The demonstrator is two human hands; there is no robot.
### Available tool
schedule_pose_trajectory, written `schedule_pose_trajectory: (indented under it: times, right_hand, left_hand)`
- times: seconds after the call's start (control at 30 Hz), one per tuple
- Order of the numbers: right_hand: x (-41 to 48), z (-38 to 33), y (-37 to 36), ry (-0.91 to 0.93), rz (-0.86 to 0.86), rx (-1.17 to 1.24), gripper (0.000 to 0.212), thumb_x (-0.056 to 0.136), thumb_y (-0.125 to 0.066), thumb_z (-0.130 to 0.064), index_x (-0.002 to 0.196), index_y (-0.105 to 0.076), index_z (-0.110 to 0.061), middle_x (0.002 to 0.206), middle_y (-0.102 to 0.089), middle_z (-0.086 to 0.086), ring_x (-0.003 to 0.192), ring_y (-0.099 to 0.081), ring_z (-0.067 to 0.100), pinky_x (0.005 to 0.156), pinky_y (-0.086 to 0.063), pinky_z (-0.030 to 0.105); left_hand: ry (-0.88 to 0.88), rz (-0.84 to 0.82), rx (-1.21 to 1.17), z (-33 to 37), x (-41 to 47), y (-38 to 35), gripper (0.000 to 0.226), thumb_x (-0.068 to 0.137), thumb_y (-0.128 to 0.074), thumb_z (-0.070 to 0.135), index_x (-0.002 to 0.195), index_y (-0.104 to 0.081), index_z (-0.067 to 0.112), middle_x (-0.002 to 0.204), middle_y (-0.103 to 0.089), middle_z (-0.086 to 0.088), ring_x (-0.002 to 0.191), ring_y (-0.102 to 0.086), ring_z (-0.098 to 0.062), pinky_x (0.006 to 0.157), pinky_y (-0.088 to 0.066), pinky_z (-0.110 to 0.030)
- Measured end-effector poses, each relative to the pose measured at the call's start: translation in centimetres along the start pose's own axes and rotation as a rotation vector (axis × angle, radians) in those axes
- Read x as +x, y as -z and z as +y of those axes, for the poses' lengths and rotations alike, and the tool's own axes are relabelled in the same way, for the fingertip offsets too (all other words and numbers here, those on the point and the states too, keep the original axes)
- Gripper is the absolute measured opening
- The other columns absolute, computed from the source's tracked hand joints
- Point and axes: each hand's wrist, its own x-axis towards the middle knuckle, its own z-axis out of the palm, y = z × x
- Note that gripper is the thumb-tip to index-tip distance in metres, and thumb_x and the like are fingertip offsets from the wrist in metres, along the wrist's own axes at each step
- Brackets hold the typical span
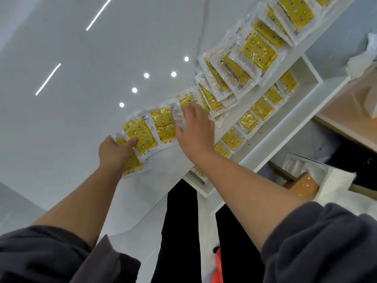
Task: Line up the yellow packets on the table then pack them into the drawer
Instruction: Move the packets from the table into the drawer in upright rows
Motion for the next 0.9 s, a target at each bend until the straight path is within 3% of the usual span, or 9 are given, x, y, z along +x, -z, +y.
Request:
schedule_pose_trajectory:
  times: [0.1, 0.23, 0.47, 0.6, 0.67, 0.77, 0.83, 0.9]
  right_hand:
    - [1.5, -0.2, 0.0, -0.164, 0.015, -0.009, 0.064, 0.087, -0.063, -0.048, 0.139, -0.036, -0.022, 0.156, -0.021, 0.007, 0.145, -0.017, 0.025, 0.110, -0.026, 0.045]
    - [1.9, -1.6, -1.2, -0.146, -0.004, -0.129, 0.071, 0.075, -0.071, -0.057, 0.131, -0.040, -0.025, 0.141, -0.037, 0.006, 0.130, -0.035, 0.025, 0.099, -0.032, 0.041]
    - [2.0, -1.9, -1.7, -0.169, 0.027, -0.076, 0.077, 0.073, -0.080, -0.042, 0.135, -0.035, -0.031, 0.137, -0.036, 0.008, 0.121, -0.042, 0.028, 0.097, -0.035, 0.039]
    - [2.7, -2.1, -1.2, -0.247, 0.014, 0.065, 0.089, 0.078, -0.079, -0.030, 0.145, -0.021, -0.031, 0.128, -0.052, 0.007, 0.115, -0.053, 0.025, 0.094, -0.039, 0.039]
    - [3.0, -1.9, -0.9, -0.299, 0.007, 0.240, 0.077, 0.083, -0.074, -0.027, 0.143, -0.025, -0.026, 0.118, -0.061, 0.001, 0.109, -0.059, 0.021, 0.091, -0.043, 0.038]
    - [3.1, -1.1, -0.5, -0.344, -0.078, 0.476, 0.025, 0.084, -0.071, -0.025, 0.101, -0.054, -0.018, 0.083, -0.060, -0.006, 0.082, -0.061, 0.016, 0.067, -0.046, 0.030]
    - [2.9, -0.2, -0.3, -0.348, -0.156, 0.631, 0.010, 0.083, -0.071, -0.020, 0.091, -0.064, -0.018, 0.083, -0.065, -0.006, 0.081, -0.063, 0.014, 0.071, -0.051, 0.030]
    - [2.5, 0.7, 0.2, -0.358, -0.224, 0.779, 0.012, 0.083, -0.070, -0.014, 0.091, -0.067, -0.021, 0.094, -0.071, -0.002, 0.089, -0.067, 0.016, 0.080, -0.055, 0.032]
  left_hand:
    - [-0.006, 0.002, -0.003, -0.3, 0.2, 0.0, 0.030, 0.078, -0.078, 0.027, 0.102, -0.062, 0.020, 0.101, -0.067, -0.005, 0.093, -0.066, -0.028, 0.088, -0.054, -0.046]
    - [-0.034, 0.002, 0.015, -0.3, 0.4, 0.2, 0.033, 0.079, -0.077, 0.028, 0.108, -0.063, 0.018, 0.102, -0.067, -0.004, 0.093, -0.066, -0.026, 0.087, -0.054, -0.044]
    - [-0.066, 0.005, 0.032, -0.2, 1.1, 0.9, 0.031, 0.080, -0.076, 0.029, 0.107, -0.063, 0.020, 0.101, -0.067, -0.003, 0.092, -0.066, -0.025, 0.084, -0.055, -0.042]
    - [-0.067, 0.000, 0.034, -0.2, 1.3, 1.4, 0.028, 0.079, -0.077, 0.029, 0.102, -0.063, 0.022, 0.099, -0.067, -0.003, 0.090, -0.067, -0.025, 0.085, -0.055, -0.045]
    - [-0.058, -0.026, 0.014, -0.1, 1.3, 1.6, 0.026, 0.080, -0.077, 0.027, 0.101, -0.063, 0.021, 0.097, -0.067, -0.003, 0.088, -0.067, -0.025, 0.083, -0.055, -0.043]
    - [-0.012, -0.132, -0.044, 0.1, 0.9, 1.8, 0.022, 0.083, -0.074, 0.022, 0.102, -0.065, 0.016, 0.089, -0.068, -0.001, 0.081, -0.067, -0.021, 0.079, -0.054, -0.039]
    - [0.006, -0.211, -0.075, 0.4, 0.6, 1.9, 0.019, 0.086, -0.071, 0.018, 0.104, -0.067, 0.014, 0.089, -0.069, -0.001, 0.079, -0.067, -0.019, 0.076, -0.055, -0.037]
    - [0.015, -0.253, -0.093, 0.7, 0.2, 1.9, 0.014, 0.087, -0.069, 0.016, 0.101, -0.066, 0.015, 0.092, -0.070, -0.003, 0.081, -0.068, -0.020, 0.075, -0.056, -0.037]
